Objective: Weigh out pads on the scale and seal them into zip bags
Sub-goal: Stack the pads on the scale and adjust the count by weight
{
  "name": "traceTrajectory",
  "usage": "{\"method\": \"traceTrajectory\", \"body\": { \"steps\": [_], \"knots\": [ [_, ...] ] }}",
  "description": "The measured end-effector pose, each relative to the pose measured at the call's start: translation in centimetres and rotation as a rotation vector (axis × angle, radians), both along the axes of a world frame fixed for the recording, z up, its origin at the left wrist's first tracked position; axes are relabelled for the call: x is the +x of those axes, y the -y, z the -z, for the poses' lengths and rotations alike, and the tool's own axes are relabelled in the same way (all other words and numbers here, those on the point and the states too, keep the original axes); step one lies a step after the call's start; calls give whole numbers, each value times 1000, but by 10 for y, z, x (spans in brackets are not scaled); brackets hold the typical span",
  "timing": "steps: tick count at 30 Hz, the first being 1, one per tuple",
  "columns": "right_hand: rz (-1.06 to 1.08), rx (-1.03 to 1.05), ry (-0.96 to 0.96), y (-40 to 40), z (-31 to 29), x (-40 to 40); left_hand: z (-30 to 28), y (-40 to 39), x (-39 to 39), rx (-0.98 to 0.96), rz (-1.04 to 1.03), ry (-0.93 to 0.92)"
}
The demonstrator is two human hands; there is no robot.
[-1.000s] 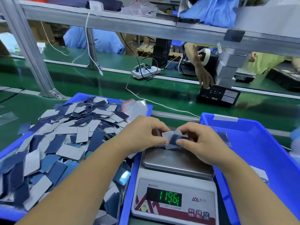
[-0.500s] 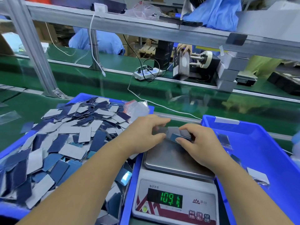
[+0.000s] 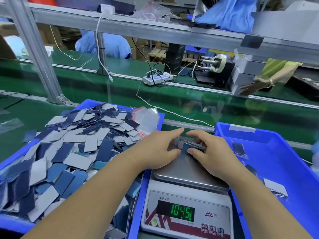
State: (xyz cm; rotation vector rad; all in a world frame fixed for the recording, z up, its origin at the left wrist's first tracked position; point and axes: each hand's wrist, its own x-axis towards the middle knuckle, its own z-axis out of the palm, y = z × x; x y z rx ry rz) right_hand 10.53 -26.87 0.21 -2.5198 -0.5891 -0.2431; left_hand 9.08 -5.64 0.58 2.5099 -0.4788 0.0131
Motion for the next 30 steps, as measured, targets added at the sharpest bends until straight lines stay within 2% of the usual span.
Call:
{"method": "traceTrajectory", "body": {
  "steps": [4,8,11,15,18,21,24,27,30],
  "knots": [
    [-7,-5,25,-2,0,0,3,3,-1,-70,11,-78],
    [-14,-139,-8,-7,1,-1,6,12,-2,-21,71,-113],
    [-42,-145,-1,-6,0,-1,8,15,-3,0,82,-146],
    [-11,-5,200,-5,-2,-2,0,16,-3,-63,102,-83],
    [-26,91,377,-8,-4,-4,-6,6,-2,-185,6,-52],
    [-103,158,457,-11,-5,-7,-7,-2,-1,-267,-75,5],
    [-133,164,408,-11,-5,-9,-8,-1,0,-320,-121,67],
    [-144,138,258,-8,-7,-8,-9,-4,0,-358,-160,107],
    [-98,134,118,-5,-8,-7,-9,-6,2,-300,-144,66]
  ]
}}
